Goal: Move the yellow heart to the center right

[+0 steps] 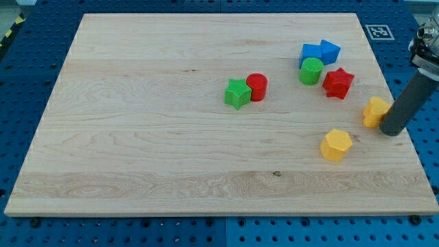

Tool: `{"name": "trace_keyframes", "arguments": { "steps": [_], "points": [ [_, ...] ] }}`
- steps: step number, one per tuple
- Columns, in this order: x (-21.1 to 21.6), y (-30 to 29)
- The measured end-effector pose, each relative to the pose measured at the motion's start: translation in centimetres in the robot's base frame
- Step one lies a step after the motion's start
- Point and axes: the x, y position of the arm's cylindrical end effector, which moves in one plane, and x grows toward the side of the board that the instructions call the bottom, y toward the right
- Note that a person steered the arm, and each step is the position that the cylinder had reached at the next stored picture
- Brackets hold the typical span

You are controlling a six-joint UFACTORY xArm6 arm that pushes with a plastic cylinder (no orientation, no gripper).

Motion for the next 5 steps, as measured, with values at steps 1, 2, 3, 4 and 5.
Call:
{"name": "trace_keyframes", "arguments": {
  "steps": [1, 2, 3, 4, 5],
  "points": [
    [-0.9, 0.0],
    [-0.9, -0.6],
    [-1.0, -2.0],
    [-1.3, -1.9],
    [0.8, 2.6]
  ]
}}
